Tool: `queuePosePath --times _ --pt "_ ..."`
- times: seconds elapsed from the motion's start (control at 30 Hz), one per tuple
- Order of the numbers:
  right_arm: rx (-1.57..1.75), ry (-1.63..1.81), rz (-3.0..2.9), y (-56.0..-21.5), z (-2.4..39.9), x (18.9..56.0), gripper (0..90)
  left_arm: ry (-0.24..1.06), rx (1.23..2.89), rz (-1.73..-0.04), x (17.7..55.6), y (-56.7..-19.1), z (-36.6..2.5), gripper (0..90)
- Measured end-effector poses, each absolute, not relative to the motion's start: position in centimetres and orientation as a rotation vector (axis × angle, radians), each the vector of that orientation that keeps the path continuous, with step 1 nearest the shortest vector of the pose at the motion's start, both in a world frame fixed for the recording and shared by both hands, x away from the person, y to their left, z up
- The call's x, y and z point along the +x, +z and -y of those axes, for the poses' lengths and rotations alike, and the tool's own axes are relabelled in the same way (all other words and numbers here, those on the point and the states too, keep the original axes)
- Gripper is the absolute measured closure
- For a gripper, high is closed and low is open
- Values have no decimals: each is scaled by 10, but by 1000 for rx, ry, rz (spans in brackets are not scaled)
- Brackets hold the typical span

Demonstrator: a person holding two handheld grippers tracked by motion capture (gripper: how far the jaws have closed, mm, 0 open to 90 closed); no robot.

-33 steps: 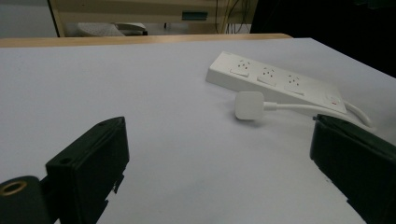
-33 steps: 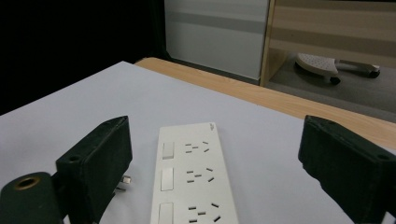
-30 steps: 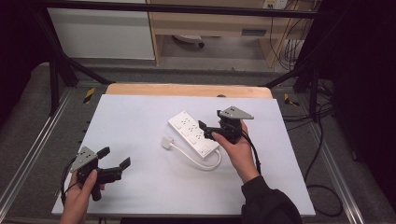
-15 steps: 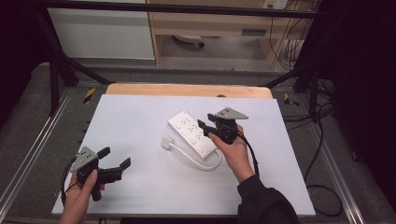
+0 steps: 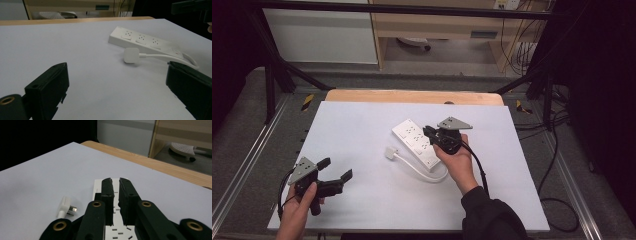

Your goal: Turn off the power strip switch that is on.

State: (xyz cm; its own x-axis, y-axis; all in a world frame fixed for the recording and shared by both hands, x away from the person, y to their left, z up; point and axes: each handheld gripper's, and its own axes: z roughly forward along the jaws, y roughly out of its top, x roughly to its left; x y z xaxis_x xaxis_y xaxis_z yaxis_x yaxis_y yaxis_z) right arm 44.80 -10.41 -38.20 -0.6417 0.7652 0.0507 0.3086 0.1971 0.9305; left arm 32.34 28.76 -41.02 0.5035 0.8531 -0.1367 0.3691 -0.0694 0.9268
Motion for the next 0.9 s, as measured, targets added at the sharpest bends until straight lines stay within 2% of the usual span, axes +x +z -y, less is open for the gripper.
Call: queuePosePath --times 0.23,0.9 --pt "999 1413 -2080 -388 97 449 888 555 1660 -1053 323 -410 -288 47" --pt "1008 1379 -2173 -405 81 454 900 551 1660 -1051 324 -410 -287 47"
